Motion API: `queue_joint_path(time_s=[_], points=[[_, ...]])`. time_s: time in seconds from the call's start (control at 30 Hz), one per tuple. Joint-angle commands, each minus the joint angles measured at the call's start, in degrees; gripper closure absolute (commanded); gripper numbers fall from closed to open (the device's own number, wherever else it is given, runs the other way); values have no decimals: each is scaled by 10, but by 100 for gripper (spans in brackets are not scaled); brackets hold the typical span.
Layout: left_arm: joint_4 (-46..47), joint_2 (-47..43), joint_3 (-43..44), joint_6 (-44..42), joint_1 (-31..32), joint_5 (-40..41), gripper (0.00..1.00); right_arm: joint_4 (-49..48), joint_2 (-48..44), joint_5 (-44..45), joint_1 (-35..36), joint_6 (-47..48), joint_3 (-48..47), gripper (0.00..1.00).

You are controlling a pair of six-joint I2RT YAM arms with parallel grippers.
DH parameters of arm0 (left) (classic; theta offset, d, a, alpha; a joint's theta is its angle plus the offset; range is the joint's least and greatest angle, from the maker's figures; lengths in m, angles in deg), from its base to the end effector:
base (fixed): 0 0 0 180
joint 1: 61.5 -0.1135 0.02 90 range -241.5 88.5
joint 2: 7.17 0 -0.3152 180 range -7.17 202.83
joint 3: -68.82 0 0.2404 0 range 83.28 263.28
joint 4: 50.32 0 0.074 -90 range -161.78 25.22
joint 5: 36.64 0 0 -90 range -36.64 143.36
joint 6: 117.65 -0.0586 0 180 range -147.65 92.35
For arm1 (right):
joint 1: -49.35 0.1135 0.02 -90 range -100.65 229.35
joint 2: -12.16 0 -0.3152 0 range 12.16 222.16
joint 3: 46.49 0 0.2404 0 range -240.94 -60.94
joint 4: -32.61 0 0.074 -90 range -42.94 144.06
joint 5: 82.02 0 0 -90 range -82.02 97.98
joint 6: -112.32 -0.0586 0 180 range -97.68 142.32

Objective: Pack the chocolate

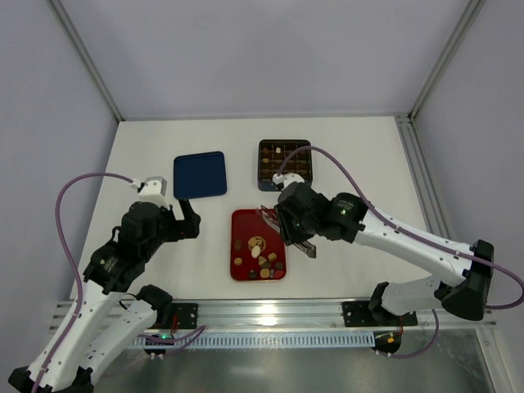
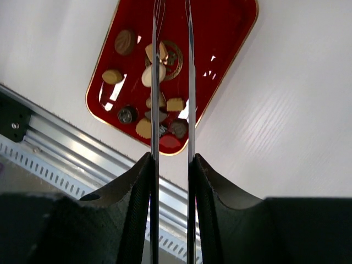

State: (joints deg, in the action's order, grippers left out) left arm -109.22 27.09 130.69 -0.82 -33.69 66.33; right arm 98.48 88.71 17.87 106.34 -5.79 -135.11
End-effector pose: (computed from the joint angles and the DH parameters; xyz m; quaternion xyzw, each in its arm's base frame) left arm 0.0809 -0.0278 0.3343 -0.0480 0.8665 -0.1361 0.4779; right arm 0.1499 0.2122 0.3640 -0.2102 0.9237 0.1489 0.2834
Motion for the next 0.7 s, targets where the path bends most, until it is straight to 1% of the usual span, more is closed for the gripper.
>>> queue_joint_path(time_s=[0.0,0.17,0.3,0.47,0.53,0.67], points=[[13,-2,-1,4,2,4,0,21,-67,23,32,-58,39,63],[14,-2,-2,4,3,3,0,60,-104,46,79,-110,68,63],[14,-3,-2,4,2,4,0,75,-113,50,102,-129,76,63],[14,-5,-2,4,2,5,0,74,-122,46,111,-147,99,63],[14,-4,-2,4,2,4,0,69,-120,44,116,-147,103,60],[14,-5,-2,4,2,3,0,66,-106,40,120,-146,107,60]])
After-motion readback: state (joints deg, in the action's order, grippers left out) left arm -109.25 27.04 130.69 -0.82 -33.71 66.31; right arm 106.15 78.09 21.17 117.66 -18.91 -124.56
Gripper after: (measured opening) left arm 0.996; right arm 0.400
